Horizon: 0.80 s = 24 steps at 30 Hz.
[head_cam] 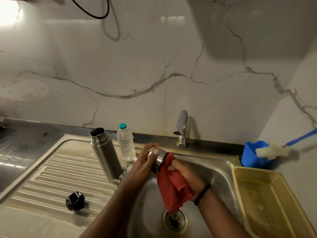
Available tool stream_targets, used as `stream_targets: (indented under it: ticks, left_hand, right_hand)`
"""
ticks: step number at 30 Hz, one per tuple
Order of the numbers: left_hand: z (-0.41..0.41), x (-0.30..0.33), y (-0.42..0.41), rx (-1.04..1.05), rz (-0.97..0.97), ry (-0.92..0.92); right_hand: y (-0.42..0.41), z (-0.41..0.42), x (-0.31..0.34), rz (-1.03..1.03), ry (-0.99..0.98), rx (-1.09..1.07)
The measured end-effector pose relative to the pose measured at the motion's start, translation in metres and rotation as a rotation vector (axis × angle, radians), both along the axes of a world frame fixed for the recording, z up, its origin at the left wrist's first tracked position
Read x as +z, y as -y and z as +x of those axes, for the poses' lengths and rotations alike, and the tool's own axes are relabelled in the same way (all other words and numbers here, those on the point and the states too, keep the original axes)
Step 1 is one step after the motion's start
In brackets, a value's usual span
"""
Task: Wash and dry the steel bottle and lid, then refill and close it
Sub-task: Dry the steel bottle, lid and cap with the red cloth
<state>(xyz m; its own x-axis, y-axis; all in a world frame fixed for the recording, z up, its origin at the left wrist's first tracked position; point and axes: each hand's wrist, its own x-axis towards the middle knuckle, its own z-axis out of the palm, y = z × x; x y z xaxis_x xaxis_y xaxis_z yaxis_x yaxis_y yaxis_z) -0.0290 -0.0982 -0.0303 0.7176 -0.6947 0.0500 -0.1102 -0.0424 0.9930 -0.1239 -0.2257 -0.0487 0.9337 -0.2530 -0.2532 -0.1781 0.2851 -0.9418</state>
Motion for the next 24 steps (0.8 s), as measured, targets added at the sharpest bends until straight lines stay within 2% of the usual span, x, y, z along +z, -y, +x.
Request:
stream_targets:
  ticks: [1,3,4,6,7,8,9,12,13,14,16,19,21,22,23,24]
  left_hand:
    - [-0.001,-0.003,0.001,0.041,0.045,-0.063]
    - [-0.001,-0.014,0.003,0.113,0.185,-0.128]
    - [-0.001,-0.018,0.005,0.129,0.203,-0.176]
    - [-0.005,-0.019,0.01,0.144,0.127,-0.31]
    - [-0.007,-0.019,0.012,0.158,0.086,-0.368]
    - [-0.009,-0.019,0.014,0.16,0.049,-0.398]
    - [-0.01,-0.019,0.014,0.154,0.019,-0.412]
    - [-0.013,-0.021,0.012,0.13,-0.072,-0.426]
    - [-0.013,-0.022,0.01,0.118,-0.086,-0.415]
    - [-0.012,-0.022,0.009,0.109,-0.076,-0.402]
    - [-0.007,-0.023,0.009,0.065,-0.019,-0.412]
    - [-0.004,-0.017,0.013,0.006,0.088,-0.462]
    - [-0.005,-0.019,0.016,0.035,0.107,-0.432]
    - [-0.005,-0.021,0.016,0.053,0.084,-0.425]
    - [-0.005,-0.023,0.016,0.061,0.04,-0.436]
    - [-0.006,-0.024,0.014,0.054,-0.016,-0.459]
  right_hand:
    - [0.003,0.002,-0.001,-0.081,0.005,-0.054]
    - [0.005,0.001,-0.005,-0.518,0.038,-0.107]
    - [0.004,0.0,-0.006,-0.809,0.052,-0.076]
    - [-0.002,0.001,-0.014,-1.22,0.083,-0.046]
    - [-0.004,0.001,-0.019,-1.294,0.099,-0.06]
    - [-0.008,0.001,-0.019,-1.279,0.107,-0.072]
    - [-0.01,0.0,-0.015,-1.109,0.099,-0.103]
    - [-0.005,-0.004,0.001,-0.175,0.026,-0.115]
    - [-0.001,-0.005,0.004,-0.008,0.022,-0.101]
    - [0.002,-0.007,0.005,0.037,0.017,-0.092]
    - [0.004,-0.006,0.005,-0.07,0.008,-0.066]
    - [0.003,-0.002,-0.001,-0.528,0.023,-0.047]
    - [-0.004,-0.002,-0.002,-0.693,0.026,-0.037]
    - [-0.005,-0.002,-0.003,-0.668,0.03,-0.057]
    - [-0.006,-0.003,-0.002,-0.534,0.027,-0.085]
    - [-0.006,-0.005,0.001,-0.315,0.018,-0.112]
